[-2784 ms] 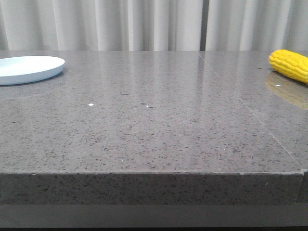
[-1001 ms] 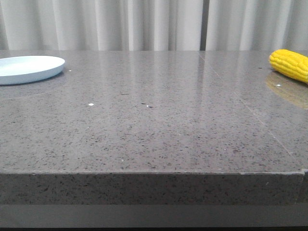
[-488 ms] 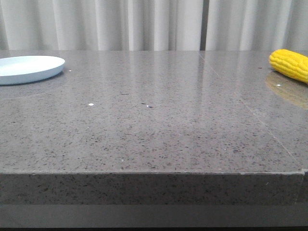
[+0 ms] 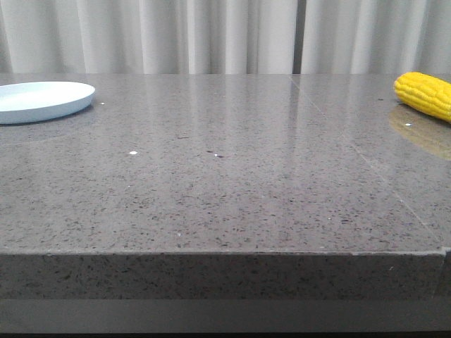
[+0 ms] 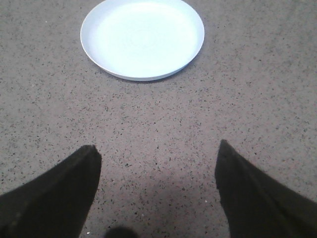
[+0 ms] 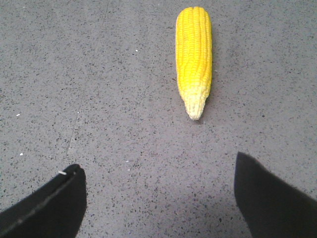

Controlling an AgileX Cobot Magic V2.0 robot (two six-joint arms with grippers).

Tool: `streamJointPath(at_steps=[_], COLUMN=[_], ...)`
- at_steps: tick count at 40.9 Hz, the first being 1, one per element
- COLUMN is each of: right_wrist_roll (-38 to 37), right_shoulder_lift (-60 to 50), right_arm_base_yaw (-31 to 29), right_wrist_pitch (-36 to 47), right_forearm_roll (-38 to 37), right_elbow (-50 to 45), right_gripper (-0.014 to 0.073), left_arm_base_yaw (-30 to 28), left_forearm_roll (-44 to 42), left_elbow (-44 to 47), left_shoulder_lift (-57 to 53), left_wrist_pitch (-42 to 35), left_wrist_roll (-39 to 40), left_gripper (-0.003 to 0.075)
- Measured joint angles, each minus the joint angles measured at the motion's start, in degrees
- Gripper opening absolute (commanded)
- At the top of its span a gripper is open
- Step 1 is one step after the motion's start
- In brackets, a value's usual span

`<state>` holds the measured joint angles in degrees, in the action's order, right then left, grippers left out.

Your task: Place corn on plate with both arms

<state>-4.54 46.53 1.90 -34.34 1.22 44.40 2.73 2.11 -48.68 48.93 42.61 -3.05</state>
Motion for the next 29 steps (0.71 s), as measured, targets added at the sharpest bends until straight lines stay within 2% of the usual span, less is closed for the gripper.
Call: streamJointPath(at_steps=[9,17,25,29], right_wrist_roll=[0.0,0.0,0.0,0.0], right_shoulder_lift=[0.0,0.0,0.0,0.0], right_arm_base_yaw=[0.0,0.0,0.0,0.0], right_wrist_pitch=[0.0,0.0,0.0,0.0], right_forearm_roll=[-0.23,-0.22,-0.22,-0.22], right_elbow=[0.0,0.0,0.0,0.0], right_gripper=[0.0636,0.0636,0.0636,0.0636], left_arm_base_yaw=[0.0,-0.55,-5.81,-10.39], left_forearm_roll=[-4.23,-6.61,-5.23,1.81], left_elbow=[-1.25,-7.66,-16.06,-20.04], left_shoulder_lift=[6.88,15.84,26.19,31.49], left_wrist_pitch=[-0.94,0.57,3.53,3.79], left_wrist_roll=[0.0,-0.09,-1.0,-5.81], left_gripper=[0.0494,0.0494,0.0494,0.0494])
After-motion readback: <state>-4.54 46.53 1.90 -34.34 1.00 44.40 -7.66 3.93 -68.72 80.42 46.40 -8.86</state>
